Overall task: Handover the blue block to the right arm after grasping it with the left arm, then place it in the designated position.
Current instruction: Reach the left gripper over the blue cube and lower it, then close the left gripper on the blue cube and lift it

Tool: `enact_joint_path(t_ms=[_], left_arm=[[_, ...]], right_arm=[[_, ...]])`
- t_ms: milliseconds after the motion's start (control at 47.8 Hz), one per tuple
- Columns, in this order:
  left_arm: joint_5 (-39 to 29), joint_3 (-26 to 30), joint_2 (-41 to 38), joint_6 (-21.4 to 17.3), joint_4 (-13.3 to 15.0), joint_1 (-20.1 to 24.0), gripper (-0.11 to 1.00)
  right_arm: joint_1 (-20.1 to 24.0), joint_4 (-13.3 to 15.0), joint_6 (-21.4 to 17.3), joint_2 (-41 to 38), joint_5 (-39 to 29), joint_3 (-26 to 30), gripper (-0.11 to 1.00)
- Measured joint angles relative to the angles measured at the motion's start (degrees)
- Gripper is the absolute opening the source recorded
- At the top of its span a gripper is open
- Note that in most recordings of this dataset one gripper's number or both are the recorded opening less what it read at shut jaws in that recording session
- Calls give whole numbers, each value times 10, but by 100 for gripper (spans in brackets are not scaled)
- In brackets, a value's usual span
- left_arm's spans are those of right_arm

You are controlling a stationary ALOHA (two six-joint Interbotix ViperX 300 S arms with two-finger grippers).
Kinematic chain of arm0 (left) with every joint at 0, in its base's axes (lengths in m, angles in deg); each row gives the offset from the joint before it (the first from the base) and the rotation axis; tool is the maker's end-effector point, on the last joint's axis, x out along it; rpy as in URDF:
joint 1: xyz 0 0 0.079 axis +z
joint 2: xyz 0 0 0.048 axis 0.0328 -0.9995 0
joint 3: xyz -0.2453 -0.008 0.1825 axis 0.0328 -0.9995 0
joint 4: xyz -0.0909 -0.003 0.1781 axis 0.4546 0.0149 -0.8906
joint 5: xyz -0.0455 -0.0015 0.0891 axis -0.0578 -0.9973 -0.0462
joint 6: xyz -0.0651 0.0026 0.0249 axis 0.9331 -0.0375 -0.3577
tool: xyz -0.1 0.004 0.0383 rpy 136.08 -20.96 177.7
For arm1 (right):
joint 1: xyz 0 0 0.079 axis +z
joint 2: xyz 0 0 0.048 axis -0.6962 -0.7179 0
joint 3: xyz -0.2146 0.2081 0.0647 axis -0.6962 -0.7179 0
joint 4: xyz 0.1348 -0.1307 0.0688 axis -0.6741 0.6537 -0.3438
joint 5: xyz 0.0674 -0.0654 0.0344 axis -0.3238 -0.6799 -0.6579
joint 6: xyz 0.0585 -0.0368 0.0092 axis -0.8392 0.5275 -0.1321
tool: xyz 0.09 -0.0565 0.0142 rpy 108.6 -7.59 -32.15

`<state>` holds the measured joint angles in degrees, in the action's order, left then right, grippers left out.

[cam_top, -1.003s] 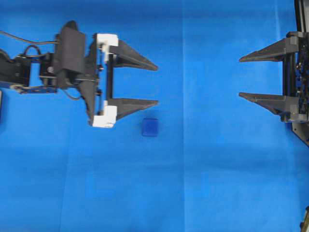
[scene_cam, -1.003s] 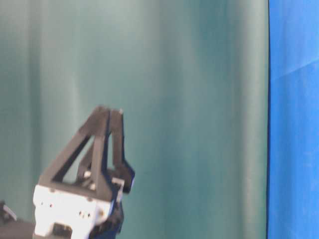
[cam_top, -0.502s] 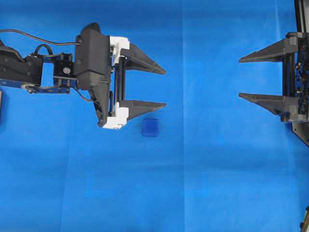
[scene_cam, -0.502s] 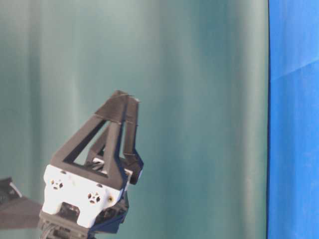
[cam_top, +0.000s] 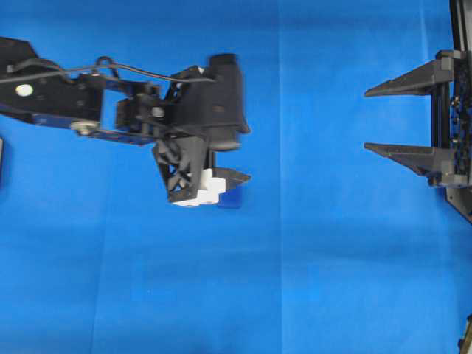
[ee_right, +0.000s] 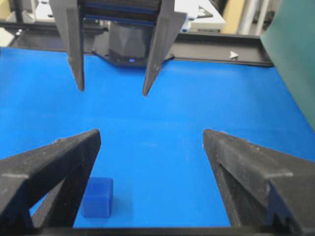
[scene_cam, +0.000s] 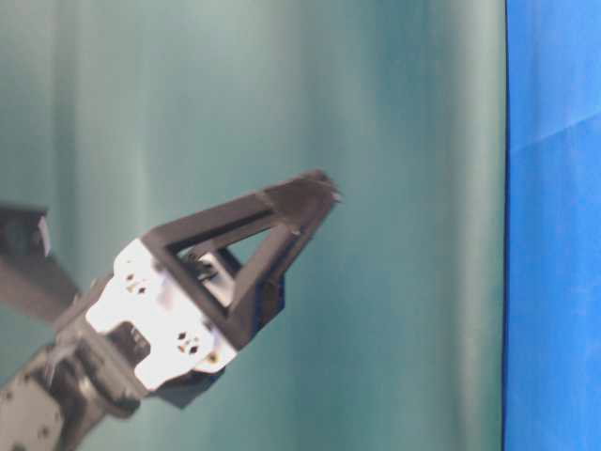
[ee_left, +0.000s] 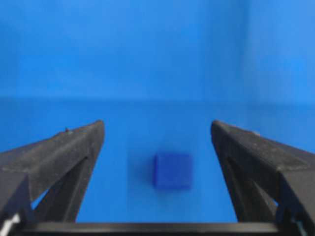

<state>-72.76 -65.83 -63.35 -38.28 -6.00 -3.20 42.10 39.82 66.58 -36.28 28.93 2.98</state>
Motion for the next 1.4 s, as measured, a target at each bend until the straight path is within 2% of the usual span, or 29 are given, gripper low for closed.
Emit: enact_joint_path(t_ms=[230,376,1401], left_arm=[[-177,100,-54,-3,-1,-1,92],[-232,139,-72,-5,-2,-1,92],[-234,146,-76,4,-3,-4,92]], right_arm=[[0,0,0,-1,-5,2,96],[-1,0,0,-1,-8,4,96],[0,0,3,-7,-14,7,96]])
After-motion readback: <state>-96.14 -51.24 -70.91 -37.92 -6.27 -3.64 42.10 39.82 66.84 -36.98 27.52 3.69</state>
